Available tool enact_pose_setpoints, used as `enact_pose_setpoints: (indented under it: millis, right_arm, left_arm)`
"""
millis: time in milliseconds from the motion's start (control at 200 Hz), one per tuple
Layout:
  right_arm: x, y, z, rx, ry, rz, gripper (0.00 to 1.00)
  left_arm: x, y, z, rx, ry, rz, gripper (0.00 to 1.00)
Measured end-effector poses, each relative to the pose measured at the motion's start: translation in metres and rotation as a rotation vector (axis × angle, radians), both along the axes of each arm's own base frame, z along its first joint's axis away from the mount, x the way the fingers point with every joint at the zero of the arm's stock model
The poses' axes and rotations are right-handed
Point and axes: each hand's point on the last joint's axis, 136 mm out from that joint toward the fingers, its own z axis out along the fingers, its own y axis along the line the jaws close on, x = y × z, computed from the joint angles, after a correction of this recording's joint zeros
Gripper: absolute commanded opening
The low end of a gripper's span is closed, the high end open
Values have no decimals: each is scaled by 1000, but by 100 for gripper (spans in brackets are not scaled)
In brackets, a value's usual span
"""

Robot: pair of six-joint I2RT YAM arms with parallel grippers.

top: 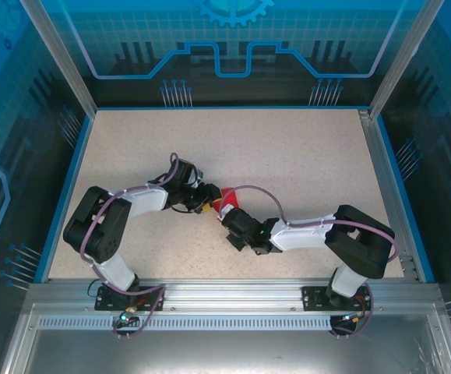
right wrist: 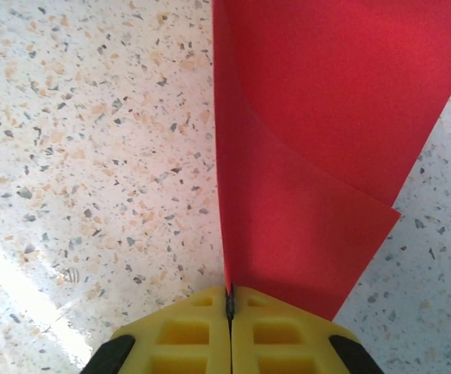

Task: Fold a paper plane with a square sheet of paper (pick it up from the middle)
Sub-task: Fold the wing for the fifth time at the center of the table.

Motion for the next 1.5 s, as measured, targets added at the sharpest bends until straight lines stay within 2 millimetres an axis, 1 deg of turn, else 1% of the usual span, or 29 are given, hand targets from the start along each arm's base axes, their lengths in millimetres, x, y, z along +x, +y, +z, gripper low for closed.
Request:
enact_pose_setpoints:
  millis: [95,145,225,340,375,585,675,965,1045,1190,1265,1325,1345,1395,1456,1496]
  right_arm:
    - [-1,1,0,12,-2,7,6]
    - [-1,2,0,19,-2,10,6]
    - [-3,1,2,29,-3,18,7]
    - [-2,2,7,42,-12,19,9]
    - [-2,2,7,42,-12,19,10]
    - [0,-6,4,23,12,-7,19]
    - [0,-5,5,21,16,-10,22]
    - [0,-7,4,9,19,-14,22]
    - [0,-6,3,5,21,-14,20]
    - [2,-5,3,4,20,-16,12]
    - [1,-5,3,4,21,-15,9]
    - [1,-5,2,7,25,-15,6]
    - [2,-5,2,8,27,-15,5]
    - [2,-5,2,16,38,-15,4]
    - [3,-5,1,31,58,-18,3]
    - [4,-4,1,47,72,-18,3]
  left_arm:
    - [-1,0,-7,7,17,0,47]
    - [-1,1,-10,10,25,0,44]
    - [-1,1,-13,15,34,0,32]
    - [1,0,-10,20,23,-11,15]
    - [2,-1,-9,21,19,-15,11]
    - [4,-1,-8,30,16,-24,1]
    - [3,0,-8,33,18,-27,1]
    - [3,-1,-8,33,15,-30,0]
    - [3,-1,-8,33,15,-30,0]
    - [3,-1,-8,33,15,-30,1]
    - [3,-1,-8,33,15,-30,6]
    - [3,-1,-8,33,15,-30,7]
    - [3,-1,-8,33,16,-30,10]
    - [3,0,-8,33,17,-28,20]
    - [3,0,-7,35,15,-27,22]
    - [3,1,-7,38,15,-25,27]
